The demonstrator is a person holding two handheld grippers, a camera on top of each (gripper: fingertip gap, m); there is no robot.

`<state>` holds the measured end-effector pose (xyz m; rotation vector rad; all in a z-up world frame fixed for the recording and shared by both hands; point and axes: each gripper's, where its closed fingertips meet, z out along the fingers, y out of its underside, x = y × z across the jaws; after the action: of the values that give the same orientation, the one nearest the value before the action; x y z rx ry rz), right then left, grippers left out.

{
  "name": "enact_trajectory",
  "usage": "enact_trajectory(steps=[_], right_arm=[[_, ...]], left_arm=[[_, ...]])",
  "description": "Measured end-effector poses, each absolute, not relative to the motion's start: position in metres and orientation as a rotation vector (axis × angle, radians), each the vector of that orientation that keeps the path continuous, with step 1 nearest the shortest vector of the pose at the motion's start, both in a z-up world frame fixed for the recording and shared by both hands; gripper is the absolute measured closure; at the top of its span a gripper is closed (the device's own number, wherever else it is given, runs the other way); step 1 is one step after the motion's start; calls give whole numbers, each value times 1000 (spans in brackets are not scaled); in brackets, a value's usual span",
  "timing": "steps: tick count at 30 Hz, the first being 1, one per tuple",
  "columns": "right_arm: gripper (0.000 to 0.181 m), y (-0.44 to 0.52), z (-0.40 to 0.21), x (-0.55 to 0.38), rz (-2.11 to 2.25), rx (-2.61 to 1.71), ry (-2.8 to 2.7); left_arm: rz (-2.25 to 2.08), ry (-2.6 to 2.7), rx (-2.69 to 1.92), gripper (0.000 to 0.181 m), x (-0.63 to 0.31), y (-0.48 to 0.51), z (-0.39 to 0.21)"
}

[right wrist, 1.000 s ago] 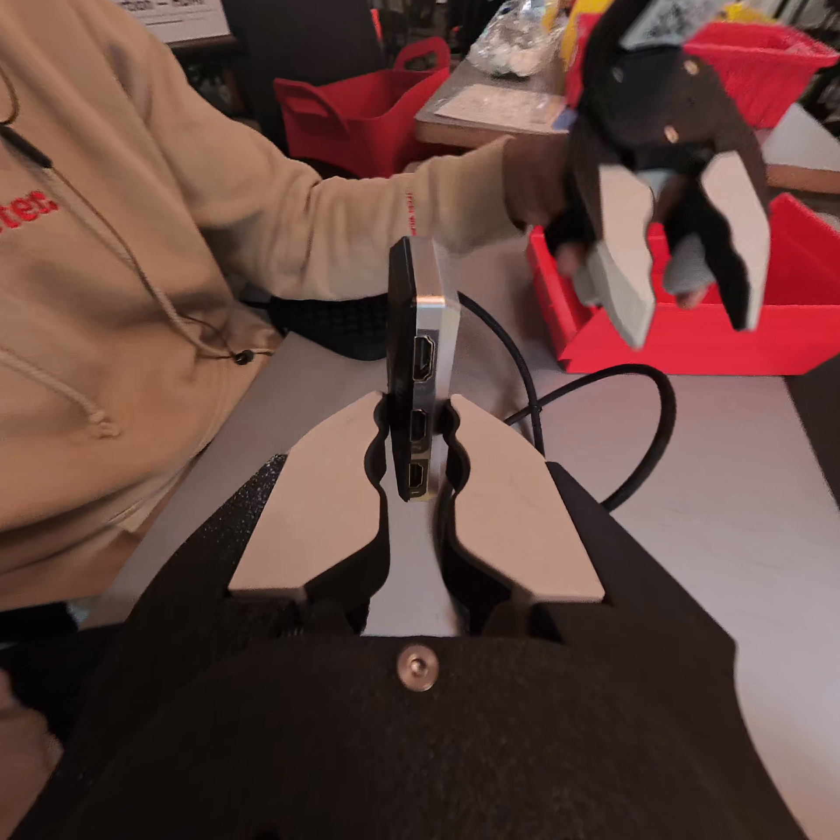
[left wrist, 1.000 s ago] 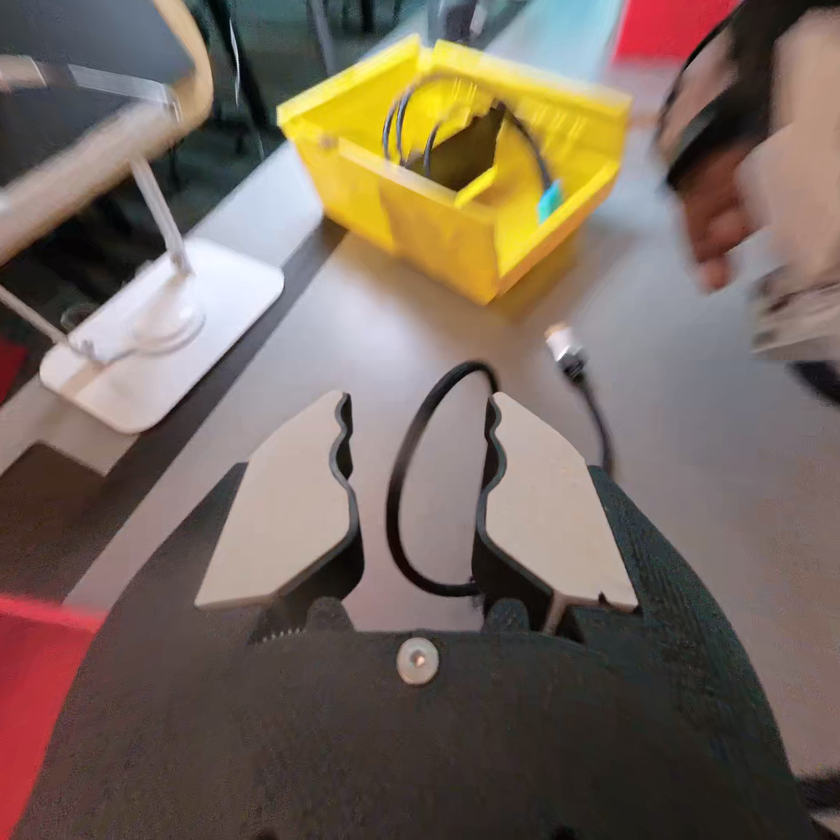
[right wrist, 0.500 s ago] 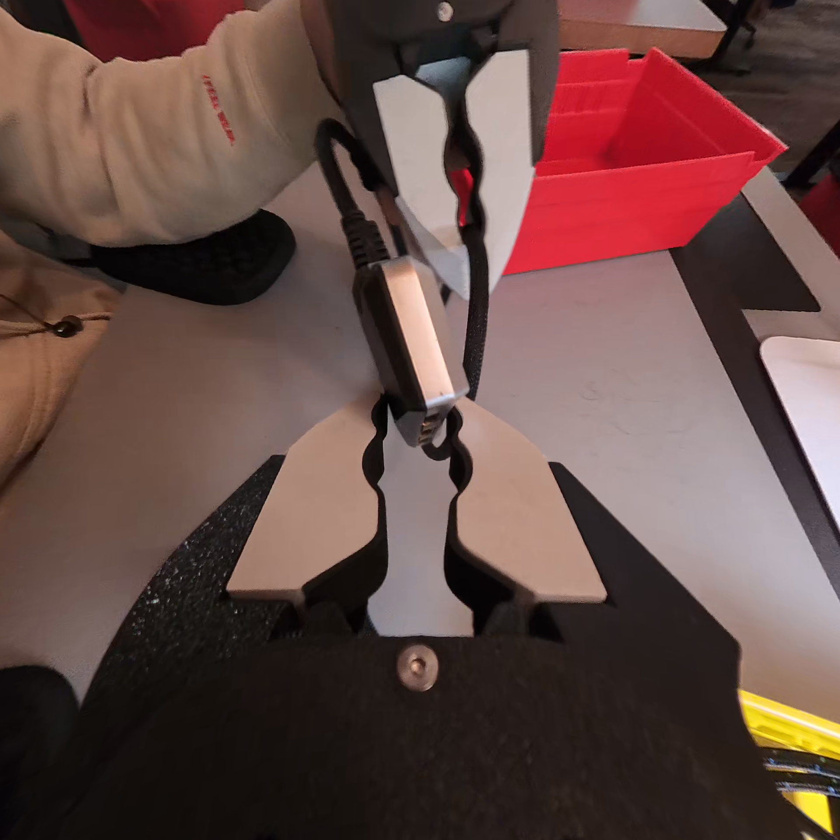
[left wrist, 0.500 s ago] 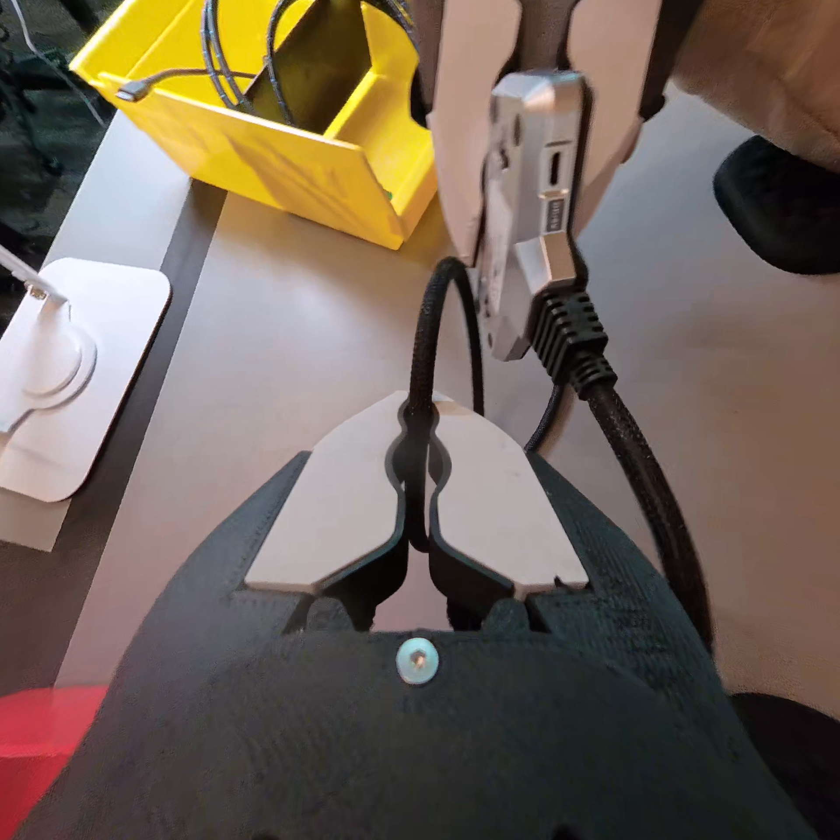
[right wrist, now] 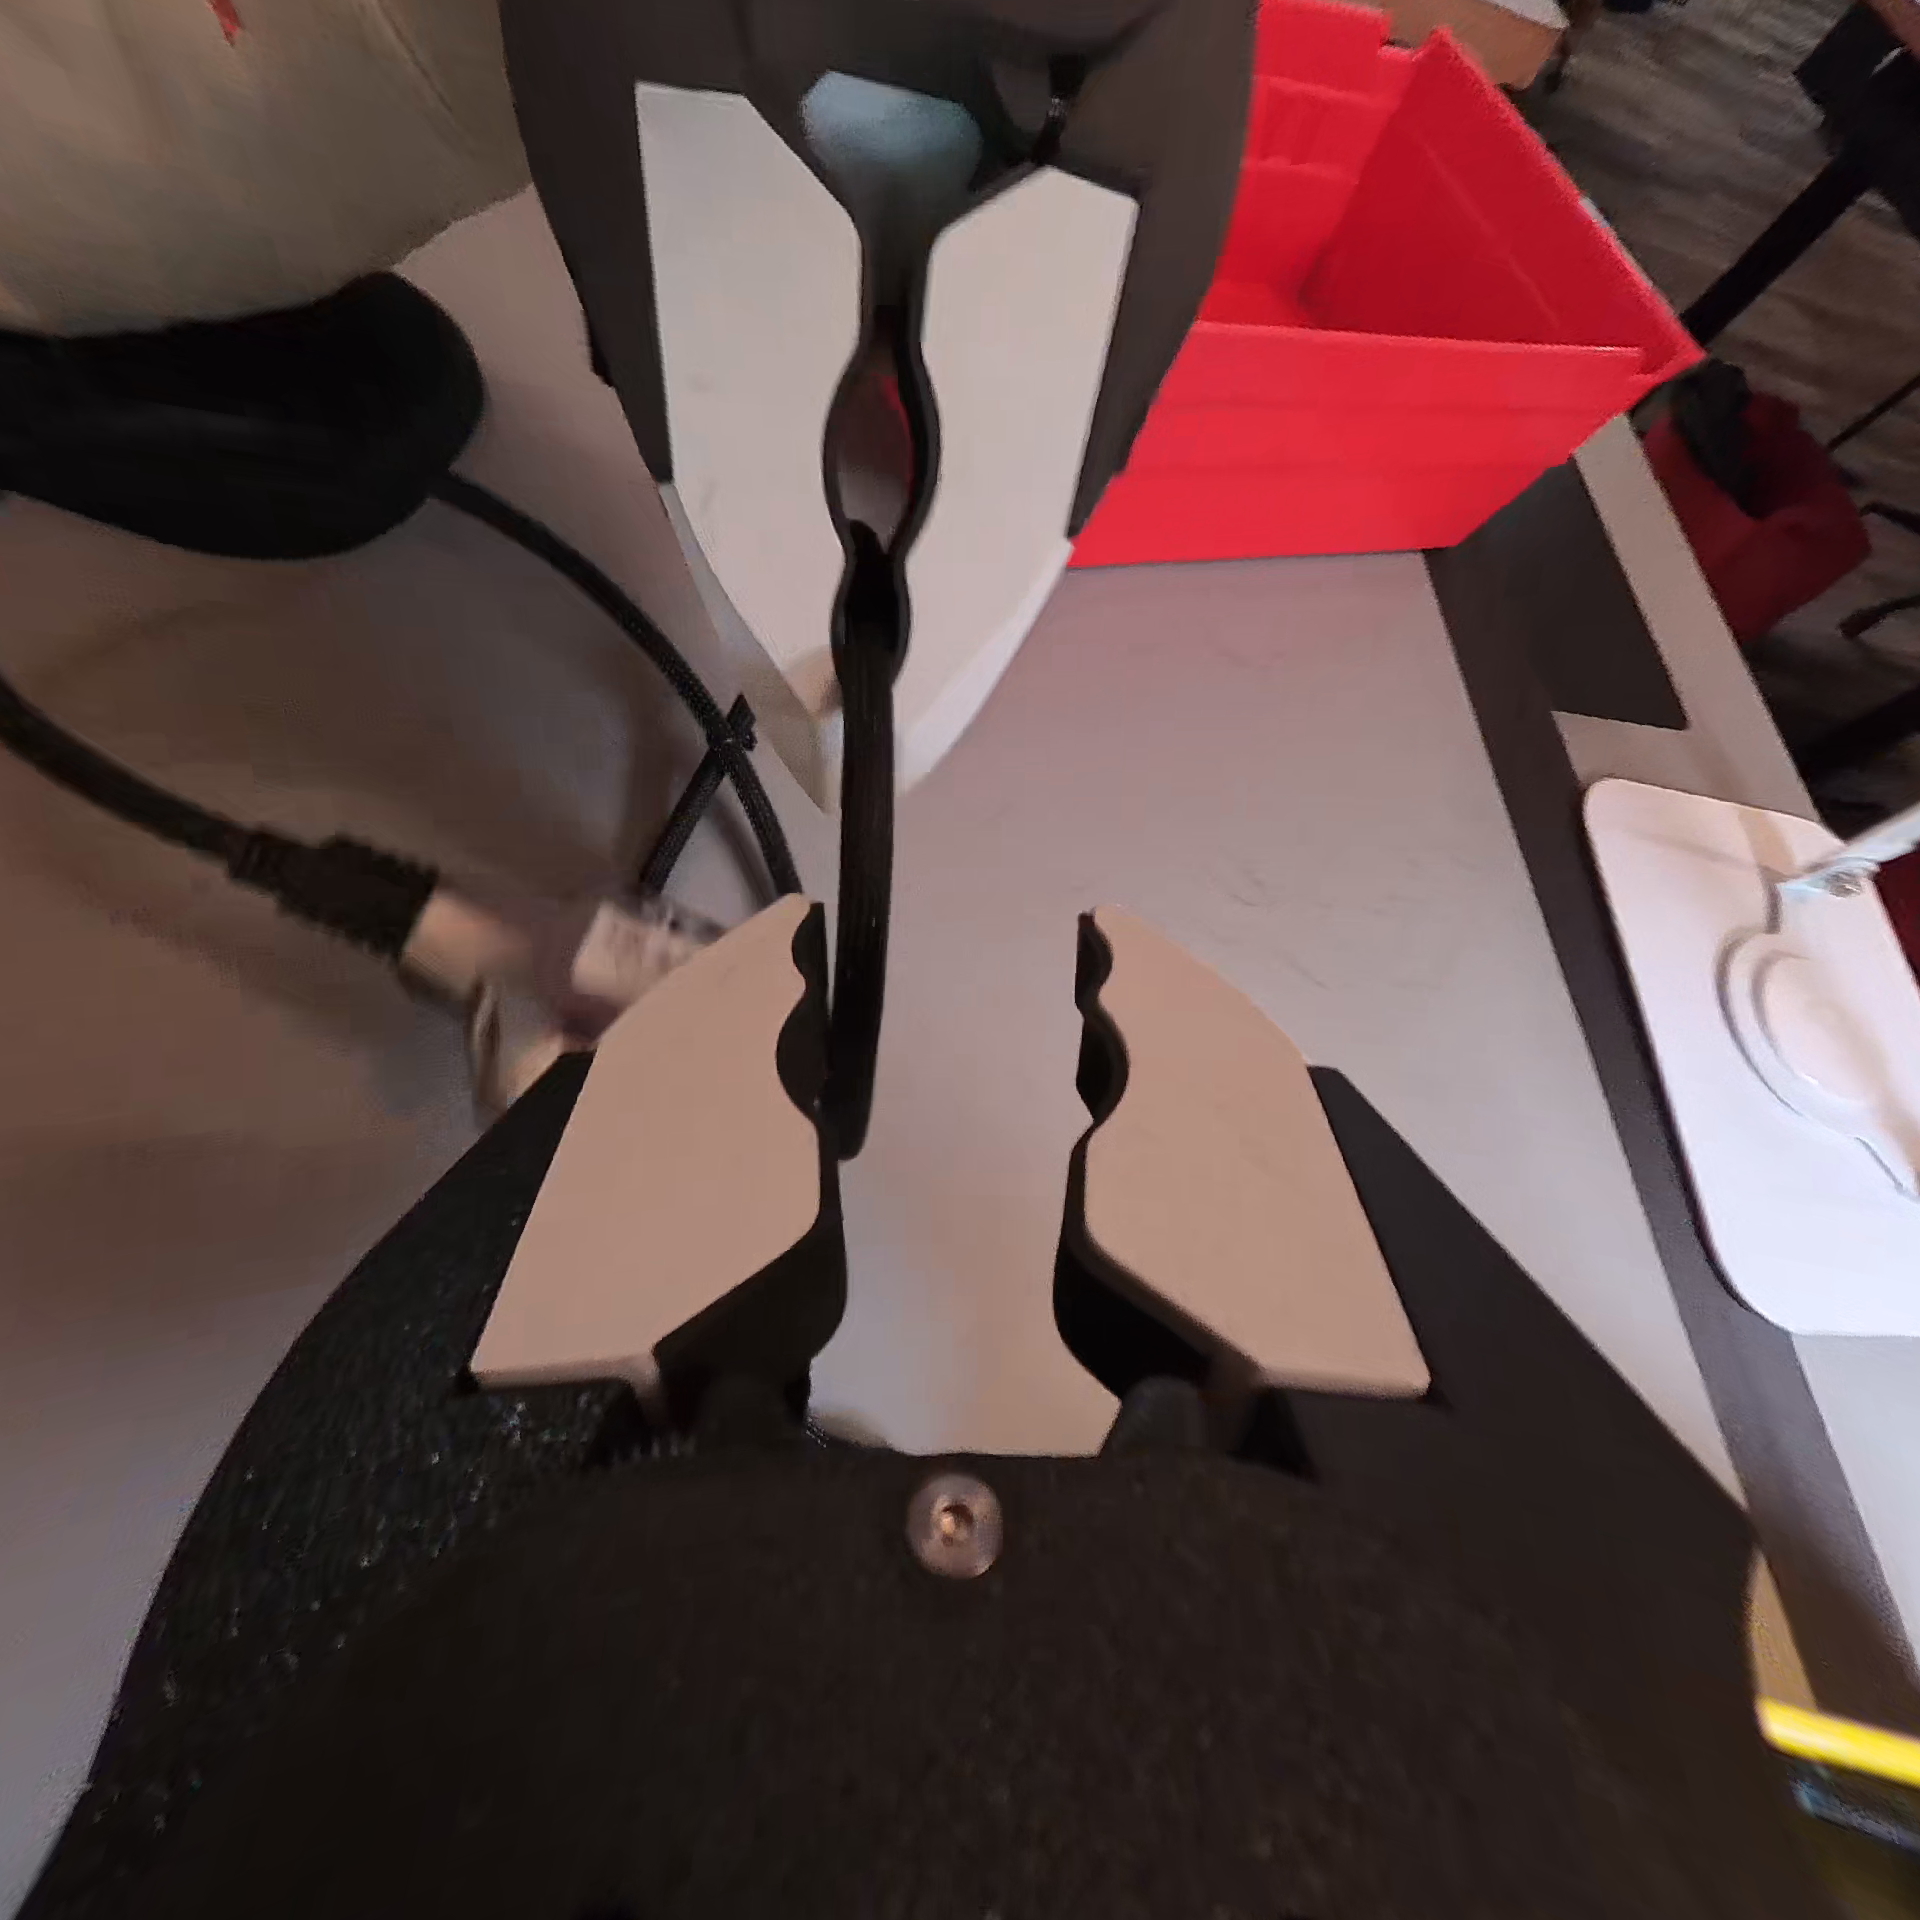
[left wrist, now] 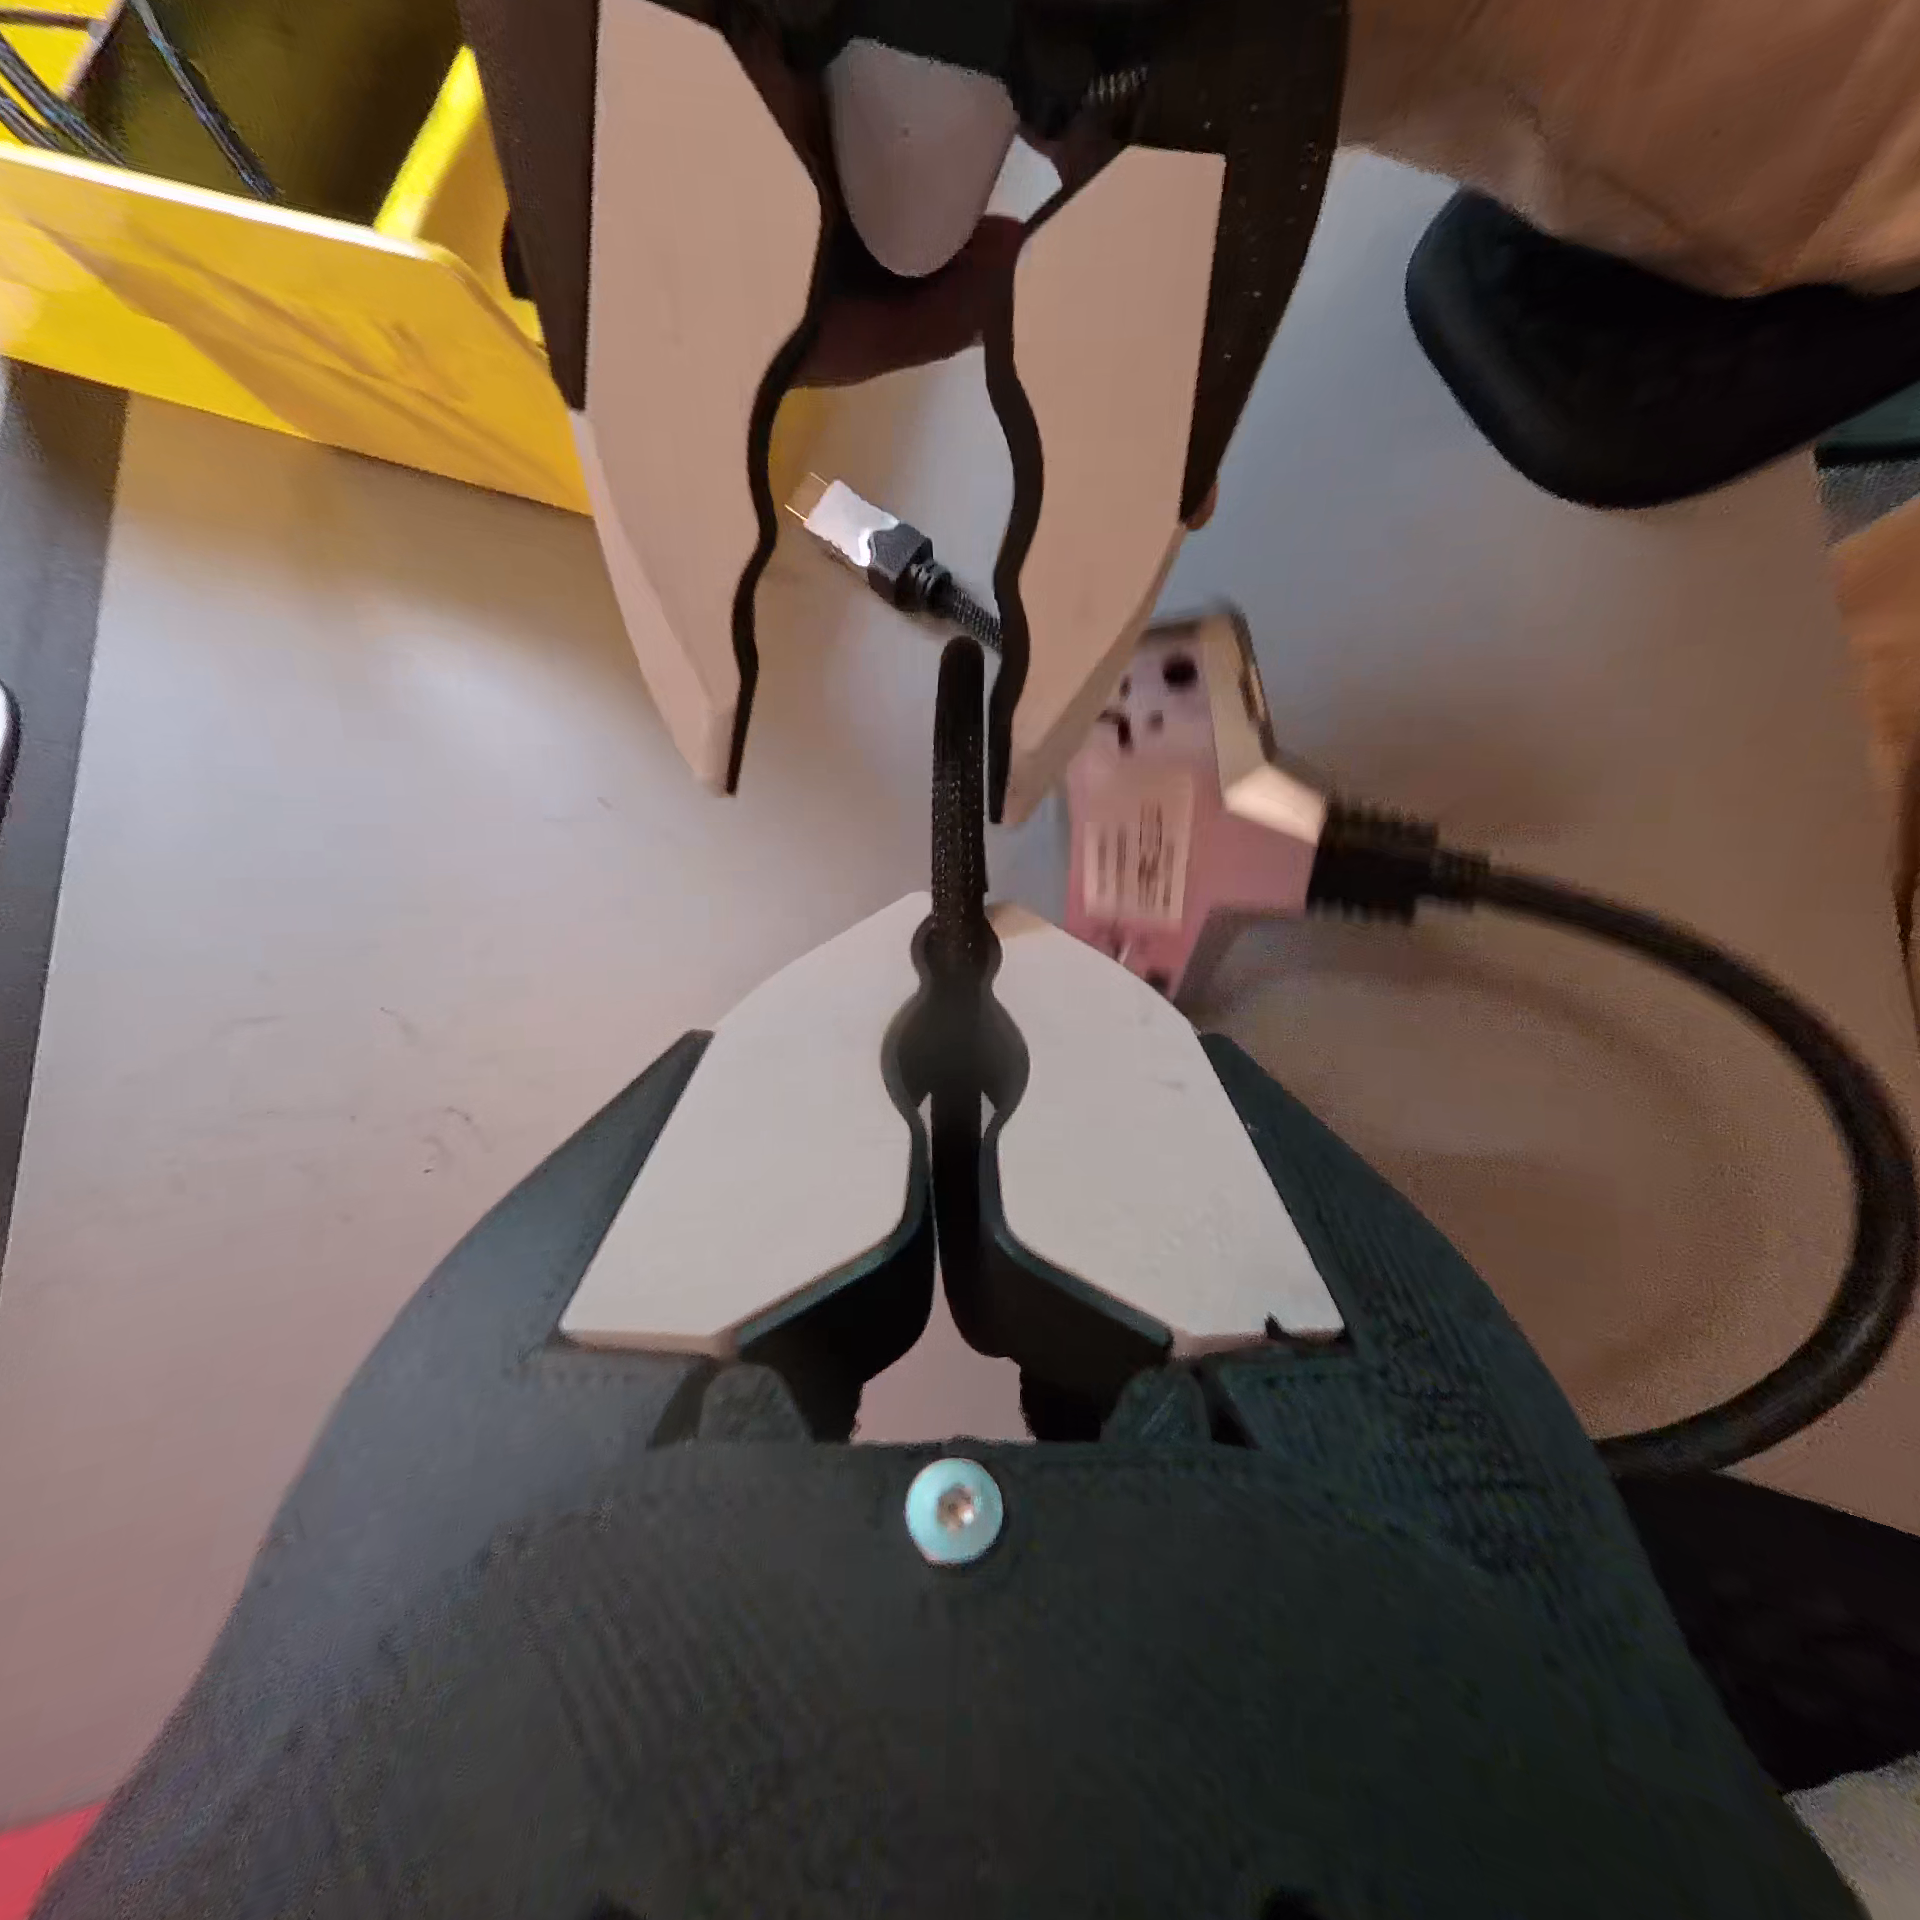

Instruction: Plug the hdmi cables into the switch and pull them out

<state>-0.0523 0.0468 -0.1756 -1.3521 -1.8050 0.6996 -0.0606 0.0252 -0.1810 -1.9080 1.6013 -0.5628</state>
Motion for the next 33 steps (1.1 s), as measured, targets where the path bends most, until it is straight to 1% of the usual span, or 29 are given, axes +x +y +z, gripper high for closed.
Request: enact_trajectory(steps=[2,6,9,13,17,19,24,29,30,33], right_arm=[[135,40,-182,-56,689,-1348,-1853],[142,35,-180,-55,679,-1339,-1874],[143,33,-172,-45,707,-1372,-1878],[130,21,-155,-30,692,-1362,-1907],[118,-2,-191,-14,538,-1363,-2119],[113,-23,-204,-8,579,-1323,-2191],[107,-43,-222,16,342,-1154,-2275],[98,-65,-253,25,150,-990,-2321],[99,-66,-257,22,118,-962,-2309],[110,-73,-257,5,130,-914,-2243]], left_arm=[[-538,1621,-1920,180,-59,25,-186],[-539,1628,-1937,180,-61,23,-187],[-527,1629,-1941,179,-62,22,-187],[-553,1654,-1934,177,-60,16,-187],[-691,1784,-1905,173,-46,-13,-188],[-754,1863,-1879,168,-37,-30,-189],[-959,1947,-1823,156,-28,-59,-183],[-1140,1976,-1789,146,-30,-75,-176],[-1169,1977,-1770,146,-29,-77,-173],[-1265,1970,-1684,142,-29,-87,-157]])
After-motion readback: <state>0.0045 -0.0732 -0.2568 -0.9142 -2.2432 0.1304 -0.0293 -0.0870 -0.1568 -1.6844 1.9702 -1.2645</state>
